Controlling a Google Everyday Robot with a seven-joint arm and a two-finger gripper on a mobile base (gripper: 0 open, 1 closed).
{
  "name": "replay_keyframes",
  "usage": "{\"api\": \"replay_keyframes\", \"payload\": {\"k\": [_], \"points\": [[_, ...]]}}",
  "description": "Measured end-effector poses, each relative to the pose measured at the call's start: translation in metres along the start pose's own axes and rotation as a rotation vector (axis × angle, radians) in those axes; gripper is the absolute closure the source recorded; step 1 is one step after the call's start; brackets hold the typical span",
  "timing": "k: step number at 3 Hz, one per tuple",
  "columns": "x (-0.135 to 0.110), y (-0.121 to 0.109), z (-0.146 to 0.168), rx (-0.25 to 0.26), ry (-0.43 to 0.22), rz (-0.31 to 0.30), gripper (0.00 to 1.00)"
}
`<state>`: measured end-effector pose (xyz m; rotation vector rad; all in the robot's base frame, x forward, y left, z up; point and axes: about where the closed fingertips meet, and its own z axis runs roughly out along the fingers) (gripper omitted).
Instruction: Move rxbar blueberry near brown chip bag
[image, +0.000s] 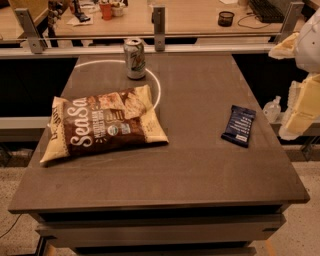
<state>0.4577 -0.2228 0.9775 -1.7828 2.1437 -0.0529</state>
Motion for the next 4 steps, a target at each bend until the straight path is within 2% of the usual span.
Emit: {"api": "replay_keyframes", "payload": {"k": [1, 2, 3, 4], "points": [[0.01, -0.033, 0.017, -0.075, -0.072, -0.126, 0.0], [0.02, -0.065, 0.042, -0.125, -0.086, -0.282, 0.0], [0.03, -0.078, 0.055, -0.124, -0.052, -0.45, 0.0], [0.041, -0.072, 0.061, -0.094, 0.012, -0.601, 0.0]]}}
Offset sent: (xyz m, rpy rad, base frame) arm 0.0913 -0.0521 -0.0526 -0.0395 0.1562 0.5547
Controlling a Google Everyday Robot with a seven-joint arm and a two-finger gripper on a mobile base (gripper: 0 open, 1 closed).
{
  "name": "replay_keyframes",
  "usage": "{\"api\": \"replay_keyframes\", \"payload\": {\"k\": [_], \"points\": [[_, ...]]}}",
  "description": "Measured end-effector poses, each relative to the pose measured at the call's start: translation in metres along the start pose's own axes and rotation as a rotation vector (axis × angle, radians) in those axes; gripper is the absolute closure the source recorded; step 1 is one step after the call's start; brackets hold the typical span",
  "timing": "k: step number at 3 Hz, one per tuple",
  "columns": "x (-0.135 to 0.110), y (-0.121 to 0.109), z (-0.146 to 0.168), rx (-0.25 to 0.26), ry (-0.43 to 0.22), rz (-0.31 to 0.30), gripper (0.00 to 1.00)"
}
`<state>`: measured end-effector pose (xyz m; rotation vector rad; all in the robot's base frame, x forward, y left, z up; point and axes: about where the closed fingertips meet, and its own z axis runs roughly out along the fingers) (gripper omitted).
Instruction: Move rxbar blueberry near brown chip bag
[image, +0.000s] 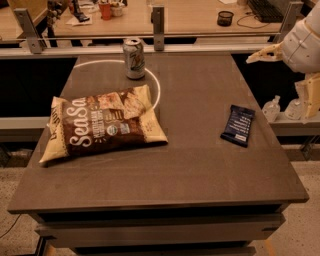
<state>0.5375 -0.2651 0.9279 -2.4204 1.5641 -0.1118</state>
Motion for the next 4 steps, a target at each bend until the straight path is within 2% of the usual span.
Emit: {"api": "replay_keyframes", "payload": {"k": [1, 2, 3, 4], "points": [[-0.006, 0.016, 0.011, -0.039, 0.015, -0.121, 0.0], [-0.013, 0.029, 0.022, -0.075, 0.041, -0.183, 0.0], [-0.013, 0.031, 0.026, -0.08, 0.041, -0.186, 0.0], [-0.014, 0.029, 0.026, -0.057, 0.02, -0.221, 0.0]]}}
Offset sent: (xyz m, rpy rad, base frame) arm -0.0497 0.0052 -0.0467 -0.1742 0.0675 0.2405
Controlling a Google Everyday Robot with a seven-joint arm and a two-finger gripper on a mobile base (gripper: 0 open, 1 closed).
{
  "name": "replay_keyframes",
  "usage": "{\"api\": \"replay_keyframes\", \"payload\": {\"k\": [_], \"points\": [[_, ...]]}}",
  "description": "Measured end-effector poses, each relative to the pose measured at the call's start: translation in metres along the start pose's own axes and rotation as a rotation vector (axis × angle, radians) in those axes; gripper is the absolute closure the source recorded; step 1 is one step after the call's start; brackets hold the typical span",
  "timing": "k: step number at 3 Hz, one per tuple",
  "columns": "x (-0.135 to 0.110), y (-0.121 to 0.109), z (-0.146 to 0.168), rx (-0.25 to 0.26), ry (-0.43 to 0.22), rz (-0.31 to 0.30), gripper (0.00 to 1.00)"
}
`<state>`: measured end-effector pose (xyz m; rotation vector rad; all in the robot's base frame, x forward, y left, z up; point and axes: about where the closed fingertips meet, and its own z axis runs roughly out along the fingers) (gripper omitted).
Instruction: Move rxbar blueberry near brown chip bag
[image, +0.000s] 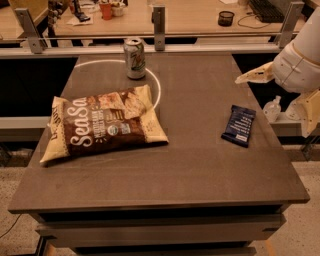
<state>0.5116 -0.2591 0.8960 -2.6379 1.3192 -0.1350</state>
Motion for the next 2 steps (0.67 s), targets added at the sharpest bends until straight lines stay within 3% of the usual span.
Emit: {"api": "replay_keyframes", "payload": {"k": [1, 2], "points": [[-0.014, -0.006, 0.0, 0.021, -0.041, -0.122, 0.0], [-0.034, -0.018, 0.009, 0.005, -0.102, -0.278, 0.0]]}}
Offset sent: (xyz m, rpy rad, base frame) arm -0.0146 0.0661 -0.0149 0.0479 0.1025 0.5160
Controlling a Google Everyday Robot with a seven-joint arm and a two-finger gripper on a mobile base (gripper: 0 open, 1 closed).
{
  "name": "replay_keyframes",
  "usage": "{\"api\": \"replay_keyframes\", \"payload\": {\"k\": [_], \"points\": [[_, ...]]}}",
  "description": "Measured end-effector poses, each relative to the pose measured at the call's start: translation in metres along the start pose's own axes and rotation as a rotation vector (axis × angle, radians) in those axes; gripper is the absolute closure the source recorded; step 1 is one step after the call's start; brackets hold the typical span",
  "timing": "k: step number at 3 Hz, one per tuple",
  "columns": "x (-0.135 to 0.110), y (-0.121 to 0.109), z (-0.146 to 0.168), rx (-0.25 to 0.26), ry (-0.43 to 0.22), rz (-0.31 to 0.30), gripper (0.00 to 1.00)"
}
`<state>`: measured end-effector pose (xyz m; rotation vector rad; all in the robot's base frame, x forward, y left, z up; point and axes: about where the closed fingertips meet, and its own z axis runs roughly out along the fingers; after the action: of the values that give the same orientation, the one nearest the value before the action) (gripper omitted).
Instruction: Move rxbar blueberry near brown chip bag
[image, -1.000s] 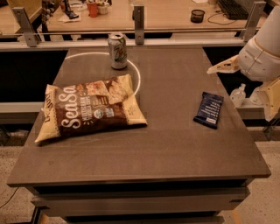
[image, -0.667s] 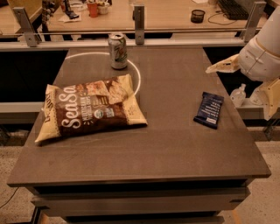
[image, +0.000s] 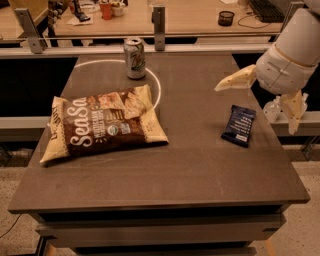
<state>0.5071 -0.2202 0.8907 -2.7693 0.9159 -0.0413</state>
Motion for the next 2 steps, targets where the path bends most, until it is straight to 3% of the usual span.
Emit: {"api": "replay_keyframes", "payload": {"k": [1, 2], "points": [[-0.011, -0.015, 0.016, -0.031, -0.057, -0.105, 0.0], [-0.014, -0.022, 0.037, -0.067, -0.076, -0.151, 0.0]]}}
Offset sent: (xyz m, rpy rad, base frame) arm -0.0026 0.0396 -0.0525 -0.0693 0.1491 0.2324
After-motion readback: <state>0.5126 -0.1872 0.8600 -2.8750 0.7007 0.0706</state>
